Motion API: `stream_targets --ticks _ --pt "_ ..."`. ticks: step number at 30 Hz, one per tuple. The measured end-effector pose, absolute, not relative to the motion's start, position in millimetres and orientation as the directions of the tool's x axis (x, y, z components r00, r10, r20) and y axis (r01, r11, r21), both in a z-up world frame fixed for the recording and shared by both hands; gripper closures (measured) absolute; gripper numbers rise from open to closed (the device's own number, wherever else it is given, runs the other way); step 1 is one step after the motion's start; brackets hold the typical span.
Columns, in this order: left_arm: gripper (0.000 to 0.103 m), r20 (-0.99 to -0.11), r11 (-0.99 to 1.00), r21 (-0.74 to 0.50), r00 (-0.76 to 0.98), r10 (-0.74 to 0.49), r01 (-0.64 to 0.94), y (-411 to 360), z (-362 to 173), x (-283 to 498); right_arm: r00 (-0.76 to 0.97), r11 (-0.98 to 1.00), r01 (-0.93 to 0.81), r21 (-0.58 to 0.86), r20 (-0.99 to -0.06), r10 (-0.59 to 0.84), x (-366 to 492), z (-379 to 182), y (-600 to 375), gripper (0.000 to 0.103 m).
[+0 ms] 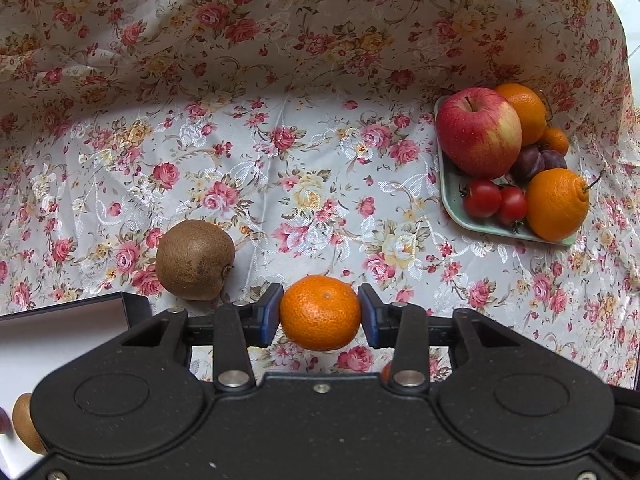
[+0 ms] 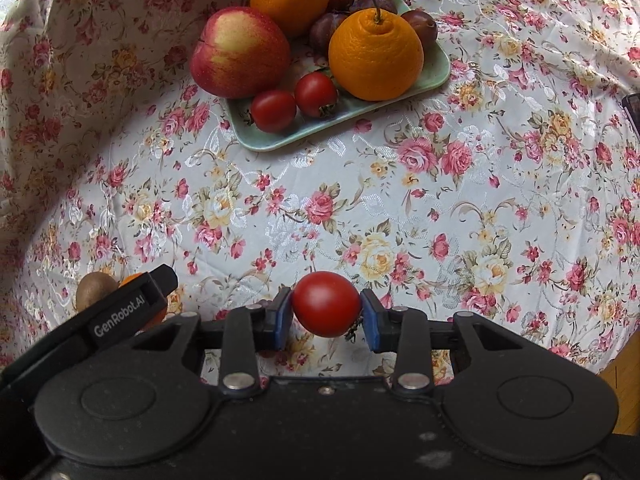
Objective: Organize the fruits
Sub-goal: 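Lift mandarin and tomato and carry both over the white box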
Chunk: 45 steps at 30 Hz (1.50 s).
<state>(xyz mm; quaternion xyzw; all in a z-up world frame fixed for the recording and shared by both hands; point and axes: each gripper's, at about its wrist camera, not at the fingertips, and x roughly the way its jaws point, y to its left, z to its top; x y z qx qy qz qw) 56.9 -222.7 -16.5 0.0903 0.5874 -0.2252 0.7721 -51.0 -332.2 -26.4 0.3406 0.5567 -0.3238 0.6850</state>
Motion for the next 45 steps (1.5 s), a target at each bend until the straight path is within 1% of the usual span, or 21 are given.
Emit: stream_targets --ticks 5,11,25,30,36,45 --pt "0.054 -0.941 0.889 -0.140 0.222 -0.257 0.436 -209 0 51 0.208 0.554 0.822 0.134 -0.975 -0.073 -65 -13 -332 0.065" --pt "0.054 -0.940 0.896 -0.130 0.234 -0.247 0.424 -194 10 38 0.234 0.562 0.814 0.146 -0.968 -0.088 -76 -5 -317 0.065" --pt "0.054 -0.941 0.919 -0.097 0.266 -0.210 0.383 -147 22 15 0.208 0.572 0.812 0.115 -0.973 -0.100 -98 -2 -279 0.065" --pt "0.054 -0.935 0.939 -0.092 0.296 -0.196 0.332 -112 29 20 0.220 0.592 0.796 0.126 -0.971 -0.089 -96 0 -254 0.065" --pt "0.054 -0.926 0.968 -0.061 0.348 -0.145 0.243 -63 33 35 0.249 0.635 0.758 0.146 -0.966 -0.075 -84 4 -219 0.065" --pt "0.054 -0.933 0.990 -0.071 0.343 -0.108 0.121 10 23 60 0.286 0.725 0.672 0.149 -0.956 -0.069 -49 5 -154 0.065"
